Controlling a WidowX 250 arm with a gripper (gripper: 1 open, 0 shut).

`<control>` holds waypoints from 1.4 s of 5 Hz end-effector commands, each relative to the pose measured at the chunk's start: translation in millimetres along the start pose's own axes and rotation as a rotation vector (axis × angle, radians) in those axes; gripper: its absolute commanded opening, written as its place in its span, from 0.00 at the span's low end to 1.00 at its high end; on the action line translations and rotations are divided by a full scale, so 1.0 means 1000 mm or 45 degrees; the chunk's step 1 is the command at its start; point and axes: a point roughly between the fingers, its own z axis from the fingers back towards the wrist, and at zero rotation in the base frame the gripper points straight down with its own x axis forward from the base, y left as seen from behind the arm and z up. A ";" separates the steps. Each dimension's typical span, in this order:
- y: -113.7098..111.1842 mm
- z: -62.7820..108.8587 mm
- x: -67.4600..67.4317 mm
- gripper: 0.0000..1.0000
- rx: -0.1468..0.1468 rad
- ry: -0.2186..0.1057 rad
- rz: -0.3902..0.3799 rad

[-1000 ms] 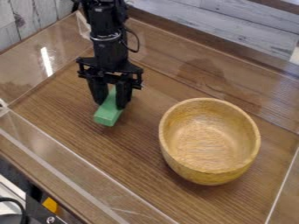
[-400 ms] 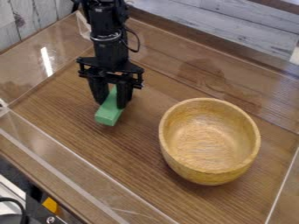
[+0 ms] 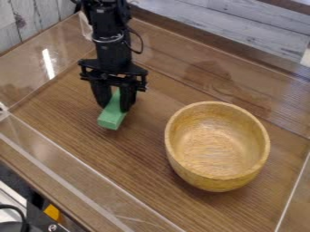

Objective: Put the green block in the brown bowl

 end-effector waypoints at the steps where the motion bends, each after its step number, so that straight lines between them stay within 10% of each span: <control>1: 0.001 0.013 0.002 0.00 0.002 -0.051 0.010; 7: -0.005 0.032 -0.005 0.00 -0.023 -0.063 0.003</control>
